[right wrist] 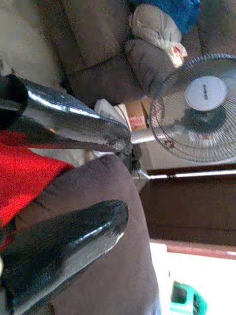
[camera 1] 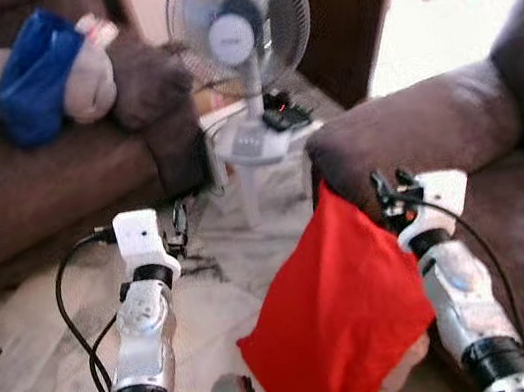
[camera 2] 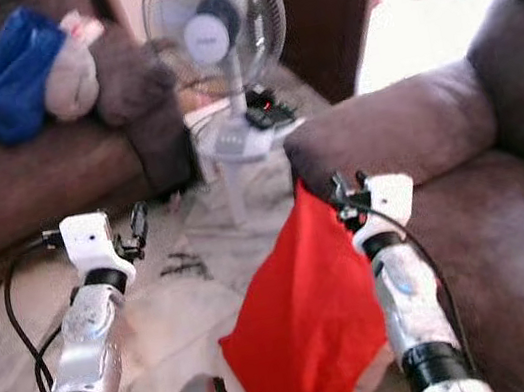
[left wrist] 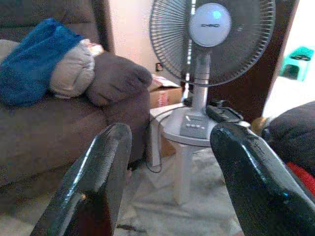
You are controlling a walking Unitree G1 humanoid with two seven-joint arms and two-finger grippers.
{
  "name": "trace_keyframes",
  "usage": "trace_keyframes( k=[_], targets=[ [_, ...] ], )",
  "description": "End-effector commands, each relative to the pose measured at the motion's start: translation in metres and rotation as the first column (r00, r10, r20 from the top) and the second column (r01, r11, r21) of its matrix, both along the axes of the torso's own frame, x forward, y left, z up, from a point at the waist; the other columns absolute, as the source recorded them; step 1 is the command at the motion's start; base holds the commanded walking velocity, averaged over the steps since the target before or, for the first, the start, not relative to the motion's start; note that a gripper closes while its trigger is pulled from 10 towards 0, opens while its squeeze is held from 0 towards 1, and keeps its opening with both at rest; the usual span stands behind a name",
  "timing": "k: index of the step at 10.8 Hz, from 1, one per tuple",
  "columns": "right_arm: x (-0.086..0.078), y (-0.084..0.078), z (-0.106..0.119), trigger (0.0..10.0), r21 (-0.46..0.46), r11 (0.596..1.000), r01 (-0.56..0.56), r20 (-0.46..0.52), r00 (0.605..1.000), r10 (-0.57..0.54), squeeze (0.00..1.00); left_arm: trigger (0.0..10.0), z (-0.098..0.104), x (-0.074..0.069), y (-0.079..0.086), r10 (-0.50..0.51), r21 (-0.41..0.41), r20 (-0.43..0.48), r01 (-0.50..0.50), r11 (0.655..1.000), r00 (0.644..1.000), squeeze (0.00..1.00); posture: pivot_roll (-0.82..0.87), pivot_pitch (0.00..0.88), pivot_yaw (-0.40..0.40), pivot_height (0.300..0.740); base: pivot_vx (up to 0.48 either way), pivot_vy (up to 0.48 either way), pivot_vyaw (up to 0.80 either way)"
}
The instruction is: Move the pillow to the sofa from floor
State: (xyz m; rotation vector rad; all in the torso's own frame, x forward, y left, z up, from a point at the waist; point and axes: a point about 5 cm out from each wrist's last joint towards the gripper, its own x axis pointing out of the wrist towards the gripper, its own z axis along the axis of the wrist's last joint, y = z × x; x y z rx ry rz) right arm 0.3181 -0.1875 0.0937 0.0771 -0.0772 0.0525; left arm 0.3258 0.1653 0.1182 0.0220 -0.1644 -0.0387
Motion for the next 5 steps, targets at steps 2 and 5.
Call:
trace_keyframes(
  k=[2,5],
  targets=[
    [0.0007,-0.0021,0.0026,10.0,0.003,1.000,0.009,0.007,1.000,-0.009,0.00,10.0,0.0039,0.0021,-0.0030,-0.016,-0.006,0.008,0.016,1.000,1.000,0.00,0.03,0.000,-0.046,0.644,0.000,0.000,0.00],
    [0.0029,-0.0028,0.0026,10.0,0.015,1.000,0.019,-0.005,1.000,-0.019,0.00,10.0,0.0061,0.0029,-0.0048,-0.029,-0.006,0.012,0.029,1.000,1.000,0.00,0.02,0.001,-0.045,0.640,0.000,0.000,0.00]
  ],
)
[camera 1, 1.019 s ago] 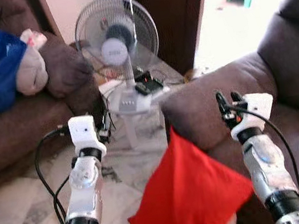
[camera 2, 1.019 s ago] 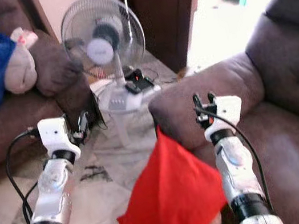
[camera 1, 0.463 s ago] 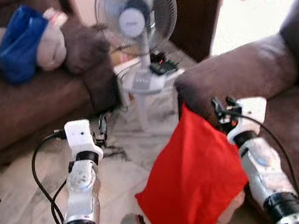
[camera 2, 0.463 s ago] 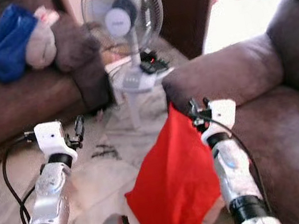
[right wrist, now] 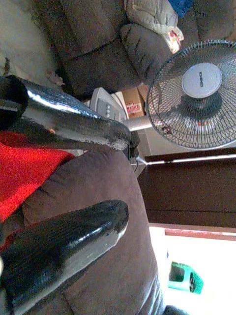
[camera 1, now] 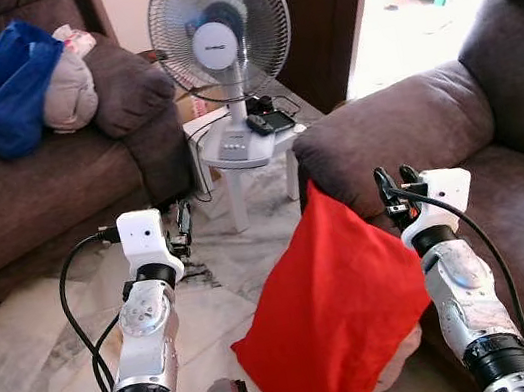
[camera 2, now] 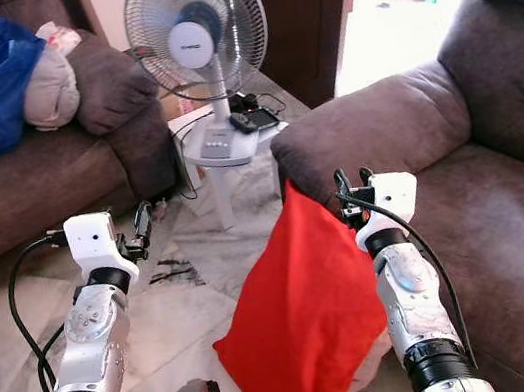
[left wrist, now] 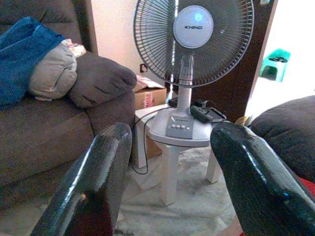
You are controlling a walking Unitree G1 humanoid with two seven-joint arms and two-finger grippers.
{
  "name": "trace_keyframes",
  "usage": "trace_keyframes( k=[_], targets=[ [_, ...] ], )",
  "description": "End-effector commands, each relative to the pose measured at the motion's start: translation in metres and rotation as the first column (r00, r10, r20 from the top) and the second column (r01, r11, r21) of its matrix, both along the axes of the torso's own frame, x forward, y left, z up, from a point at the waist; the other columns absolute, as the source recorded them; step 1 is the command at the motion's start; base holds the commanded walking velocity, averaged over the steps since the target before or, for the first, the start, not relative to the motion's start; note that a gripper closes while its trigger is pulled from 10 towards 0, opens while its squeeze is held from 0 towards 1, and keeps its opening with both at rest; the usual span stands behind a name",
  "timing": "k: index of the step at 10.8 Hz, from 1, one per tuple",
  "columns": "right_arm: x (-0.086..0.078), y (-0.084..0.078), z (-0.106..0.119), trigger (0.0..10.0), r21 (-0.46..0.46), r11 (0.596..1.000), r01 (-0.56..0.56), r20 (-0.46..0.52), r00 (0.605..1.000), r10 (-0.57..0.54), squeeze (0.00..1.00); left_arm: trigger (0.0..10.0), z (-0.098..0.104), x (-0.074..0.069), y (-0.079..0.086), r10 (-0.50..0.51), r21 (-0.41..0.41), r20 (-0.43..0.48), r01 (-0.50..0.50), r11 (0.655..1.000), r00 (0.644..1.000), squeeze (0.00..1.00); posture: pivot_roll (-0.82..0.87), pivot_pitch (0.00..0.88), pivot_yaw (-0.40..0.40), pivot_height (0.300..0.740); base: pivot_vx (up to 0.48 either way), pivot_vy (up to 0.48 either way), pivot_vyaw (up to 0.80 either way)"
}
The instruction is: Move the pillow to the sofa from floor
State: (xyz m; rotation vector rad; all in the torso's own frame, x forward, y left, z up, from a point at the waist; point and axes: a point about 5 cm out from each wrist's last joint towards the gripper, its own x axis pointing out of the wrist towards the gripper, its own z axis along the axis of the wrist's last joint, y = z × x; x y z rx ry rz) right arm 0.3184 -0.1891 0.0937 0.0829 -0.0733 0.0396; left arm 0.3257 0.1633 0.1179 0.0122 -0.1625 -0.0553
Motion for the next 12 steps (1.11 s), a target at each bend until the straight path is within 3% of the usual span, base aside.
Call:
trace_keyframes(
  k=[1,3,12],
  targets=[
    [0.0029,-0.0012,0.0031,10.0,0.007,1.000,0.008,0.000,1.000,-0.008,0.00,10.0,0.0069,0.0033,-0.0027,-0.012,0.004,0.016,0.012,1.000,1.000,0.00,0.03,0.002,-0.043,0.622,0.000,0.000,0.00],
    [0.0023,0.0005,0.0024,10.0,0.006,1.000,0.007,0.004,1.000,-0.007,0.00,10.0,0.0070,0.0037,-0.0038,-0.025,0.019,0.014,0.024,1.000,1.000,0.00,0.02,0.011,-0.038,0.584,0.000,0.000,0.00],
    [0.0002,0.0009,-0.0007,10.0,-0.003,1.000,0.018,-0.007,1.000,-0.018,0.00,10.0,0.0073,0.0033,-0.0032,-0.037,0.028,0.002,0.037,0.999,0.999,0.00,0.02,0.000,-0.021,0.584,0.000,0.000,0.00]
  ],
)
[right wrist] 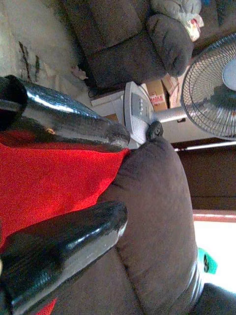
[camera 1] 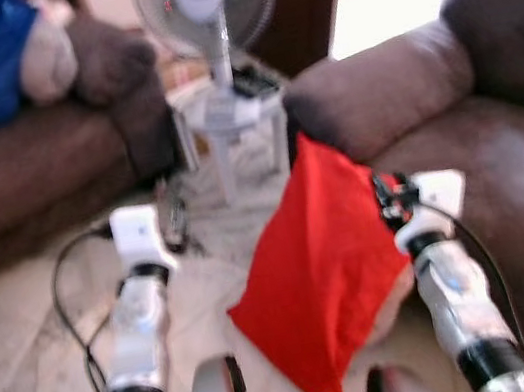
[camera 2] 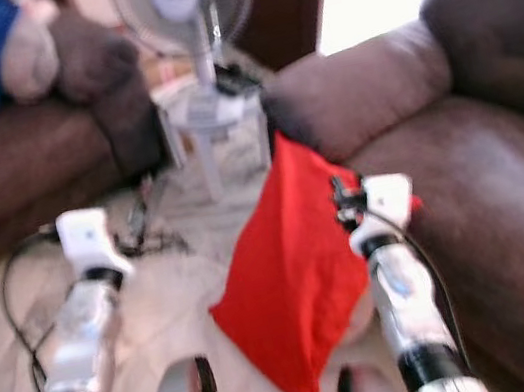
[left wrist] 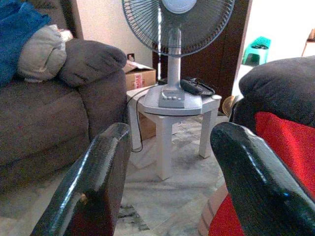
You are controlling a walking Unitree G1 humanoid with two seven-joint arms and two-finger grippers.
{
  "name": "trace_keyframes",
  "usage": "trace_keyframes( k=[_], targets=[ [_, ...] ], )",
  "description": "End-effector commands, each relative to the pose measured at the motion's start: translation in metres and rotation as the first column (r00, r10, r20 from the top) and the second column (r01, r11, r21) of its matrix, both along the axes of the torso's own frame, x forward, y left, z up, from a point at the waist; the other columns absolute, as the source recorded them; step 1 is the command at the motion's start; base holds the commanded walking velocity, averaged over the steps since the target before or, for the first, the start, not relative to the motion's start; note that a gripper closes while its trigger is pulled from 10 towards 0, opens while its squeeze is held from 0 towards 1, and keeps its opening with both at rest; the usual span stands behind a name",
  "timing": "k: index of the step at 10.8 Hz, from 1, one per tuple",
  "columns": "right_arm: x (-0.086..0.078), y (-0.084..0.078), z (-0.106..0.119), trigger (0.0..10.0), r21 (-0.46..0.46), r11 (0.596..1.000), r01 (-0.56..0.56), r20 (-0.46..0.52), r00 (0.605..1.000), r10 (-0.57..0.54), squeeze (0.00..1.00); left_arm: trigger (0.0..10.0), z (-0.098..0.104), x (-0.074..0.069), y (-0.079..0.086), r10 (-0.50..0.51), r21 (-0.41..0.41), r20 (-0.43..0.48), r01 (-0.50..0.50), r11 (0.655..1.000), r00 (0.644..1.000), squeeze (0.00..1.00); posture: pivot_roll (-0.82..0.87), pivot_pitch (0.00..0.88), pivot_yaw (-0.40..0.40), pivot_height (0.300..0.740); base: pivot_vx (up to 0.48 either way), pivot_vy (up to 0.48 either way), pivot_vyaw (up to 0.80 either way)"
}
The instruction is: Move the pillow to the sofa from floor
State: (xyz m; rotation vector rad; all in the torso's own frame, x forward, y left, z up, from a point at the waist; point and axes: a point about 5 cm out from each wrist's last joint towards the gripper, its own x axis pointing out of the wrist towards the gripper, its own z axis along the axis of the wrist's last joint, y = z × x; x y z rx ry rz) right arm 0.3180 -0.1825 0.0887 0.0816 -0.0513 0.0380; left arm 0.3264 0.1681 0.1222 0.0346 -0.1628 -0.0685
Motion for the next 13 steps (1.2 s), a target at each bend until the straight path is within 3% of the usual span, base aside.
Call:
trace_keyframes(
  k=[1,7,11,13],
  targets=[
    [0.001,-0.005,0.005,10.0,0.001,1.000,0.013,0.018,1.000,-0.013,0.00,10.0,0.004,0.003,-0.007,-0.018,0.006,0.003,0.018,1.000,1.000,0.00,0.02,0.000,-0.025,0.584,0.000,0.000,0.00],
    [0.000,-0.001,0.003,10.0,0.004,1.000,-0.023,0.005,1.000,0.023,0.00,10.0,0.003,0.002,-0.005,-0.001,-0.002,-0.002,0.001,1.000,1.000,0.00,0.02,0.022,-0.031,0.584,0.000,0.000,-0.10],
    [-0.001,0.000,0.003,10.0,-0.033,0.999,-0.037,-0.001,0.999,0.037,0.00,10.0,0.004,0.003,-0.005,-0.001,-0.001,0.000,0.001,1.000,1.000,0.00,0.02,0.022,-0.032,0.584,0.257,0.000,0.00],
    [-0.001,0.006,0.005,10.0,-0.034,0.997,-0.068,0.014,0.998,0.068,0.00,10.0,0.004,0.003,-0.005,0.000,-0.001,0.001,0.000,1.000,1.000,0.00,0.02,0.024,-0.033,0.584,0.257,0.000,0.80]
  ],
)
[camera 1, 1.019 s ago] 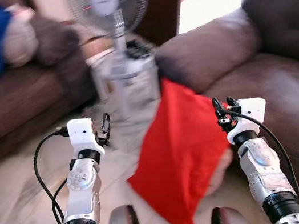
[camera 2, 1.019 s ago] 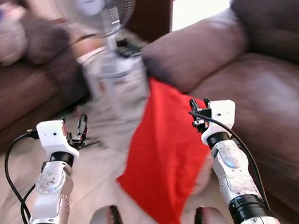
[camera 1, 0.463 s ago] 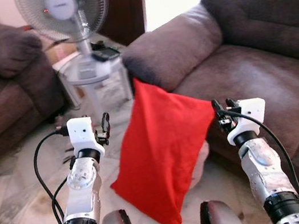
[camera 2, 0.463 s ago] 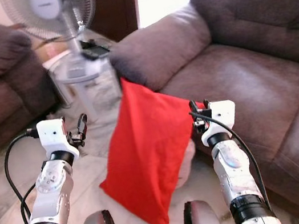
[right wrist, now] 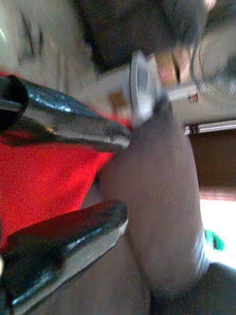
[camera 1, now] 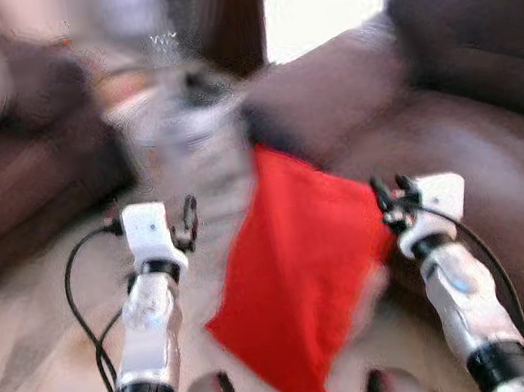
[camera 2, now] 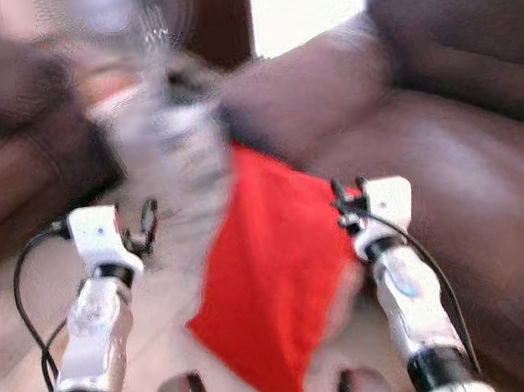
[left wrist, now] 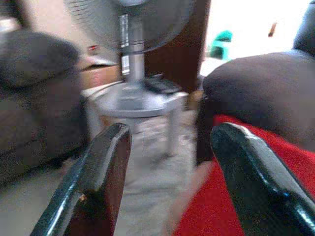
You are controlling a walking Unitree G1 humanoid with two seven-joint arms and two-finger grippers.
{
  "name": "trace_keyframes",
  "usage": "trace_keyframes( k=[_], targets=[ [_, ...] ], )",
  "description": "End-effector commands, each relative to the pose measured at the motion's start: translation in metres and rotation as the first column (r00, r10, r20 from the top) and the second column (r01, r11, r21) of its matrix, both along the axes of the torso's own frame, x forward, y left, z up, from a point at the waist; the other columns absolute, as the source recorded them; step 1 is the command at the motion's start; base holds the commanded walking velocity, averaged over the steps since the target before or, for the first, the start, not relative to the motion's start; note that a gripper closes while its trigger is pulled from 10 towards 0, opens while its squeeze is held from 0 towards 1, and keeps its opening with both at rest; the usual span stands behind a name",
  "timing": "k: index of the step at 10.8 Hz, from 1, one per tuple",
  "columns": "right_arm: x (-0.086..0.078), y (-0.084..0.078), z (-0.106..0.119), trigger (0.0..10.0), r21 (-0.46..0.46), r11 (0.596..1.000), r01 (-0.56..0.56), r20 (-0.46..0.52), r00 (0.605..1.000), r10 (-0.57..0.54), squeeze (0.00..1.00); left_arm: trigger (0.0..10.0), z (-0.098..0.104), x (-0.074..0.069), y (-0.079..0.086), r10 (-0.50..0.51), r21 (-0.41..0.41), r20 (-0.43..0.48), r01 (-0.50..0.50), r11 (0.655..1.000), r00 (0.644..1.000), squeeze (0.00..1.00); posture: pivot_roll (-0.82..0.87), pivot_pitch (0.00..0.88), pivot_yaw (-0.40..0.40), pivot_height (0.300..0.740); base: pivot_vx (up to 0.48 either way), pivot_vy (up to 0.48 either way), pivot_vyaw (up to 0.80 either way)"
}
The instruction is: Move the pillow to the sofa from floor
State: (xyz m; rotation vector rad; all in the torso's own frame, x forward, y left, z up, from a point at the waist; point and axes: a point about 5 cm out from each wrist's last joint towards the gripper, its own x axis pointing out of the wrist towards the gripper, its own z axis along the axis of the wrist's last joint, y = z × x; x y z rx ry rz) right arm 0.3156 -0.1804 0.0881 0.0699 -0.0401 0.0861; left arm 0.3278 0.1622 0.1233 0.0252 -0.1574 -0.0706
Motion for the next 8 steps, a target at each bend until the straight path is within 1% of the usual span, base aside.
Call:
trace_keyframes(
  k=[1,4,5,6,8],
  targets=[
    [0.0015,0.0021,0.0040,10.0,0.027,1.000,-0.003,0.015,1.000,0.002,0.00,10.0,0.0031,0.0012,0.0006,0.001,0.009,0.007,-0.002,1.000,1.000,0.00,0.02,0.026,-0.033,0.584,0.270,0.000,0.00],
    [0.0012,0.0011,0.0044,10.0,0.018,1.000,0.004,0.015,1.000,-0.004,0.00,10.0,0.0027,0.0011,-0.0003,-0.004,0.009,0.004,0.004,1.000,1.000,0.00,0.02,0.029,-0.031,0.584,0.266,0.000,0.00],
    [0.0018,0.0023,0.0028,10.0,0.027,1.000,0.001,0.001,1.000,-0.001,0.00,10.0,0.0027,0.0010,-0.0009,-0.007,0.008,0.004,0.007,1.000,1.000,0.00,0.02,0.030,-0.032,0.584,0.266,0.000,0.00],
    [0.0025,0.0037,0.0016,10.0,0.037,0.999,-0.001,-0.013,1.000,0.002,0.00,10.0,0.0025,0.0008,-0.0011,-0.011,0.010,0.002,0.011,1.000,1.000,0.00,0.03,0.030,-0.031,0.584,0.266,0.000,-0.68],
    [0.0024,0.0038,0.0003,10.0,0.035,0.999,-0.001,-0.021,1.000,0.002,0.00,10.0,0.0016,-0.0004,-0.0033,-0.038,0.002,0.001,0.038,0.999,0.999,0.00,0.03,0.032,-0.031,0.584,0.000,0.000,-0.62]
  ],
)
